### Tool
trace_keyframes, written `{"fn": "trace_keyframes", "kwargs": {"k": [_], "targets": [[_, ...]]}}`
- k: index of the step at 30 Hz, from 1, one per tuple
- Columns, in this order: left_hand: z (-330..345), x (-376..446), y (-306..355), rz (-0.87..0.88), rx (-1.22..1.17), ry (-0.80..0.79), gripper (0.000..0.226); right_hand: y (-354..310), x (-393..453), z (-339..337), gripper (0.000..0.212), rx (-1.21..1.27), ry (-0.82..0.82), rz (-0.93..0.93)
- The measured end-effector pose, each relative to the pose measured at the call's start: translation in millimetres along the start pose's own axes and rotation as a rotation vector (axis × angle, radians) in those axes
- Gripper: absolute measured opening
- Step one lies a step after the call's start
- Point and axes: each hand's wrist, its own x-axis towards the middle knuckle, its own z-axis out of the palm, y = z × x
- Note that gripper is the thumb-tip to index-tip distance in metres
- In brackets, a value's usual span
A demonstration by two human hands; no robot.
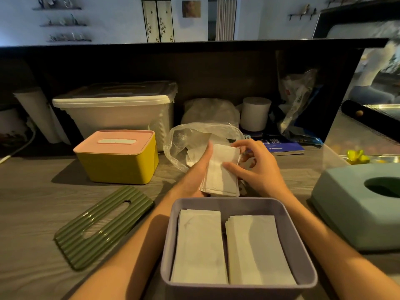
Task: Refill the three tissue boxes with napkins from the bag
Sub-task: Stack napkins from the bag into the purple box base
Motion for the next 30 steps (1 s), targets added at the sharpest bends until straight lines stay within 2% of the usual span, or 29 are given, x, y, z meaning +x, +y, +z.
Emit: {"fn": "trace_keyframes", "kwargs": {"k": [4,6,8,11,13,15,17,20,22,24,26,30], "targets": [[-11.0,-2.3,5.2,0.168,0.43,0.021,0.038,3.8,1.5,-8.5,0.058,0.073,-0.113,-0.013],[-19.2,0.2,5.1,0.233,0.551,0.057,0.047,6.3,1.7,-11.0,0.054,0.157,-0.132,0.032],[-24.7,0.6,7.2,0.315,0.634,0.177,0.055,10.7,3.1,-11.5,0.05,0.221,-0.132,0.06],[-35.0,5.5,5.0,0.458,0.661,0.3,0.047,18.6,5.4,-9.2,0.04,0.201,-0.136,0.086],[-40.1,8.4,0.6,0.487,0.689,0.32,0.044,24.0,4.3,-3.3,0.04,0.195,-0.152,0.111],[-41.1,9.8,-4.9,0.469,0.739,0.3,0.044,27.3,0.8,4.9,0.048,0.193,-0.16,0.097],[-36.2,11.1,-9.8,0.435,0.712,0.299,0.04,27.0,-2.8,11.6,0.059,0.169,-0.146,0.018],[-19.6,9.6,-8.5,0.44,0.563,0.403,0.023,24.4,-4.8,20.1,0.071,0.091,-0.14,-0.117],[-17.1,14.2,-11.0,0.468,0.532,0.472,0.031,22.9,-5.9,25.6,0.071,0.013,-0.138,-0.163],[-16.4,17.4,-13.7,0.478,0.533,0.515,0.024,24.6,-6.3,28.7,0.067,-0.031,-0.132,-0.147],[-16.7,20.9,-13.9,0.485,0.494,0.545,0.016,24.6,-5.9,29.2,0.065,0.009,-0.126,-0.104],[-7.0,19.5,-9.3,0.513,0.347,0.597,0.024,19.1,-2.9,29.5,0.065,0.273,-0.116,-0.057]]}}
